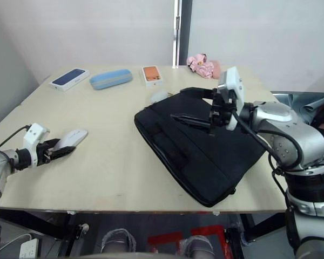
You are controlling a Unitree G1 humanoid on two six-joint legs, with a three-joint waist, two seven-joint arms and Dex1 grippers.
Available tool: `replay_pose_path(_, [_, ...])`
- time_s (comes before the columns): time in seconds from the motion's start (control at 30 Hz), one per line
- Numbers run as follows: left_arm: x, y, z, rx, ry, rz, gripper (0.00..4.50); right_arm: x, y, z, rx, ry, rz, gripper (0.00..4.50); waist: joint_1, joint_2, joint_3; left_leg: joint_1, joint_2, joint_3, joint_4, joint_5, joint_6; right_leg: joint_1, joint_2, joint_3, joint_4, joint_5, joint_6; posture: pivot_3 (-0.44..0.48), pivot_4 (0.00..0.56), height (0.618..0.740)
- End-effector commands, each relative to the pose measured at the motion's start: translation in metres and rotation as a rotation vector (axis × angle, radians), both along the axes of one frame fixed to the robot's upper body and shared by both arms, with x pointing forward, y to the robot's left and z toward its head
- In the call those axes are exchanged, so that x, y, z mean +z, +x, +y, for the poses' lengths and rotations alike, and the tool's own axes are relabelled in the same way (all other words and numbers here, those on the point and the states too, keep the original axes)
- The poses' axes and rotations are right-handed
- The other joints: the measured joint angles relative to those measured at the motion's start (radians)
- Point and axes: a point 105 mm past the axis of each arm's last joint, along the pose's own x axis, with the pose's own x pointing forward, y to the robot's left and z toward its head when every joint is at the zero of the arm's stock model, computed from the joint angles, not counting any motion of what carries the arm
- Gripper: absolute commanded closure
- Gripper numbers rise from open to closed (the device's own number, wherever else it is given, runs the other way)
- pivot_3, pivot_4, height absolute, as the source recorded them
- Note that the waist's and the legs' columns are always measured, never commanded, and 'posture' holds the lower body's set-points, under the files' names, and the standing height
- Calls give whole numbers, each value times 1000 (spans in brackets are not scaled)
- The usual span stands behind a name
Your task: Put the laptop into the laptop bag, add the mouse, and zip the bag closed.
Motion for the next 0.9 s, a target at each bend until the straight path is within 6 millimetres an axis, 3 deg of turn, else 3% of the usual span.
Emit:
replay_pose_path(0.03, [43, -5, -4, -70, -2, -115, 1621, 5, -5, 6, 14, -16, -40, 128, 0, 0, 0, 0, 0, 0, 0, 0, 0, 0, 0, 0, 0, 0, 0, 0, 150, 740])
replay_pose_path(0.17, [58, -18, -21, -168, -3, -117, 1621, 1, -4, 8, 14, -26, -25, 128, -2, 0, 0, 0, 0, 0, 0, 0, 0, 0, 0, 0, 0, 0, 0, 0, 150, 740])
replay_pose_path(0.3, [72, -41, -58, -331, -16, -101, 1621, -13, -3, 19, 11, -87, -9, 128, -4, 1, 1, 0, 0, 1, -1, 0, 0, 0, 0, 0, -1, 0, 0, 0, 150, 740])
replay_pose_path(0.43, [75, -49, -78, -389, -3, -92, 1621, -31, 1, 30, 4, -149, 23, 128, -5, 1, 1, 0, 0, 0, -2, 0, 0, -1, 0, 0, -1, 0, 0, 0, 150, 740])
replay_pose_path(0.67, [76, -52, -91, -424, 4, -91, 1621, -73, 9, 49, -27, -291, 16, 128, -8, 1, 1, 0, 0, 1, -2, 0, -1, -1, 1, 1, -1, -1, 1, 0, 150, 740])
replay_pose_path(0.8, [63, -61, -98, -479, 40, -49, 1621, -103, 24, 53, -129, -459, -66, 128, -11, 1, 1, 0, 0, 1, -3, 0, -1, -1, 1, 1, -3, -1, 1, 0, 150, 740])
replay_pose_path(0.9, [62, -64, -102, -489, 36, -46, 1621, -116, 27, 65, -128, -439, 7, 128, -12, 1, 1, 0, 0, 1, -4, 0, -1, -1, 1, 1, -4, -1, 1, 0, 150, 740])
